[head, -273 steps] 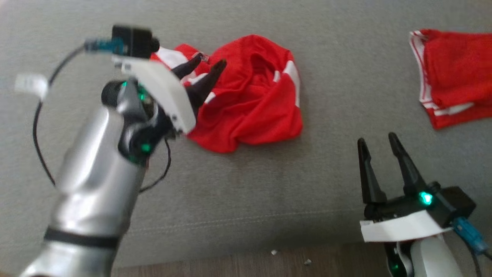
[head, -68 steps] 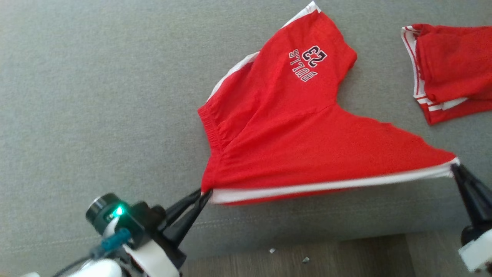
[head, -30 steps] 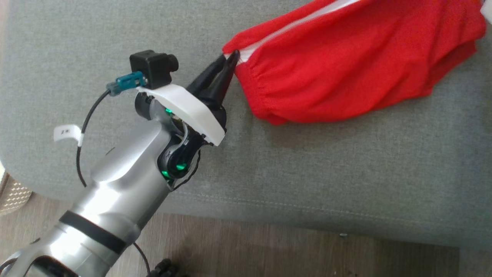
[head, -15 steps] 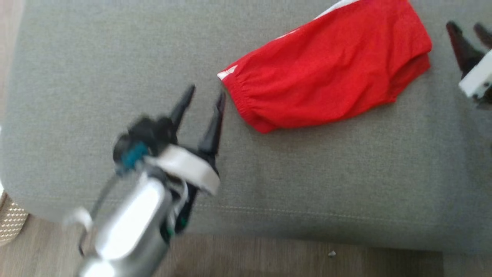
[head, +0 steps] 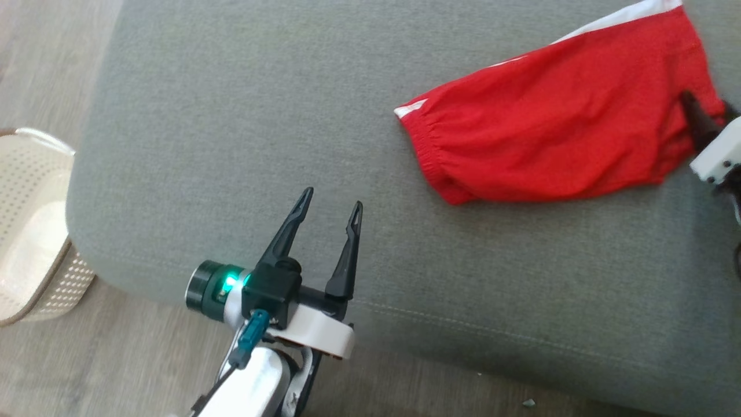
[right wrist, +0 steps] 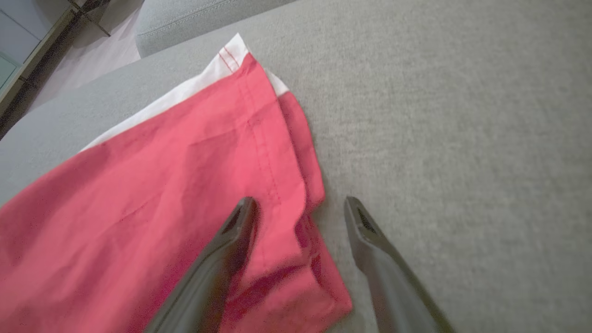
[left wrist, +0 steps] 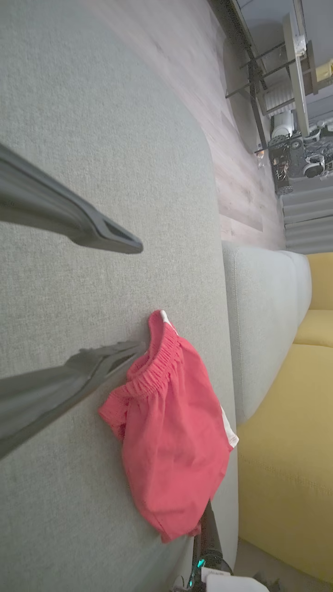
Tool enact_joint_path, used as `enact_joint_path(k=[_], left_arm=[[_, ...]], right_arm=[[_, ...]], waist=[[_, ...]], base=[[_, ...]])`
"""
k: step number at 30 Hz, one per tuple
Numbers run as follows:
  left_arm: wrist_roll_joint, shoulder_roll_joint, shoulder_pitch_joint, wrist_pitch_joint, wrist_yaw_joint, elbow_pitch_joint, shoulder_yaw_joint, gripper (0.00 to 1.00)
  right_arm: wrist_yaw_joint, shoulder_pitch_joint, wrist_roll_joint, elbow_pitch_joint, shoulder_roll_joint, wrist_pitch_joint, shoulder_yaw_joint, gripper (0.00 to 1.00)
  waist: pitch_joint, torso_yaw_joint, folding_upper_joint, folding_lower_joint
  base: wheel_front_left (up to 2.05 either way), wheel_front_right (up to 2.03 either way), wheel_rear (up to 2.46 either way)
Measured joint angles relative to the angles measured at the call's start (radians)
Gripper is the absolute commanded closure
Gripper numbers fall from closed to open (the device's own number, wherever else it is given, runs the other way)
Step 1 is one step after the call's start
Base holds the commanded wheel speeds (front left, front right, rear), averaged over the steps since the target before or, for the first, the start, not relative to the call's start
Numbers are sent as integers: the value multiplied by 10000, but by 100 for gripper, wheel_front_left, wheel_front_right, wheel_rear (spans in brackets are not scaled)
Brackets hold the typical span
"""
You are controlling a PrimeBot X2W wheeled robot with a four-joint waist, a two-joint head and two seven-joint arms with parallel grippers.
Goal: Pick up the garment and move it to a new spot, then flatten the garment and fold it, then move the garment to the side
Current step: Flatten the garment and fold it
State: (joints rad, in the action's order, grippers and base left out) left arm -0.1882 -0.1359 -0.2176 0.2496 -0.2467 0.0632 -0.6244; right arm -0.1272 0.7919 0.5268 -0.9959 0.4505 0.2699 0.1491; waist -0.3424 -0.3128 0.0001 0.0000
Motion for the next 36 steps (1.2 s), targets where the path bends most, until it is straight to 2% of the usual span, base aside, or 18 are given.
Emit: enact_joint_path(k=[4, 5, 6, 7, 12, 18, 23, 29, 32, 36], left_arm=[[213, 123, 160, 0, 104, -77, 255, 0], [247, 136, 162, 0, 107, -79, 311, 0], [313, 155, 171, 0, 184, -79, 376, 0], [370, 173, 187, 0, 192, -77, 437, 0], [639, 182, 397, 0, 211, -88, 800, 0], [742, 140, 663, 0, 316, -109, 1195, 0], [863, 132, 811, 0, 456, -111, 1319, 0], [930, 194, 820, 0, 663, -2, 1371, 0], [989, 217, 829, 0, 723, 94, 1390, 0], [988, 263, 942, 0, 805, 155, 1463, 0]], right_arm=[[-2, 643, -410, -849, -35, -174, -297, 0], [-2, 769, -405, -970, -111, -176, -351, 54], [0, 820, -355, -1018, -251, -207, -385, 93], [0, 817, -238, -1043, -395, -217, -408, 100], [0, 541, 263, -765, -740, -564, -136, 100], [0, -138, 685, 71, -612, -982, 244, 100], [0, -699, 882, 938, -253, -1135, 541, 100], [0, -873, 115, 1624, 374, -1549, 713, 100], [0, -845, -449, 2234, 242, -1580, 1024, 100], [0, -714, -1156, 3168, -268, -1243, 1605, 100]], waist=[[-89, -161, 0, 0], [-88, -146, 0, 0], [-73, -117, 0, 0], [-52, -78, 0, 0], [78, 315, 0, 0], [339, 1078, 0, 0], [557, 1767, 0, 0], [766, 2128, 0, 0], [839, 2022, 0, 0], [978, 1831, 0, 0]], base=[[0, 0, 0], [0, 0, 0], [0, 0, 0], [0, 0, 0], [0, 0, 0], [0, 0, 0], [0, 0, 0], [0, 0, 0], [0, 0, 0], [0, 0, 0]])
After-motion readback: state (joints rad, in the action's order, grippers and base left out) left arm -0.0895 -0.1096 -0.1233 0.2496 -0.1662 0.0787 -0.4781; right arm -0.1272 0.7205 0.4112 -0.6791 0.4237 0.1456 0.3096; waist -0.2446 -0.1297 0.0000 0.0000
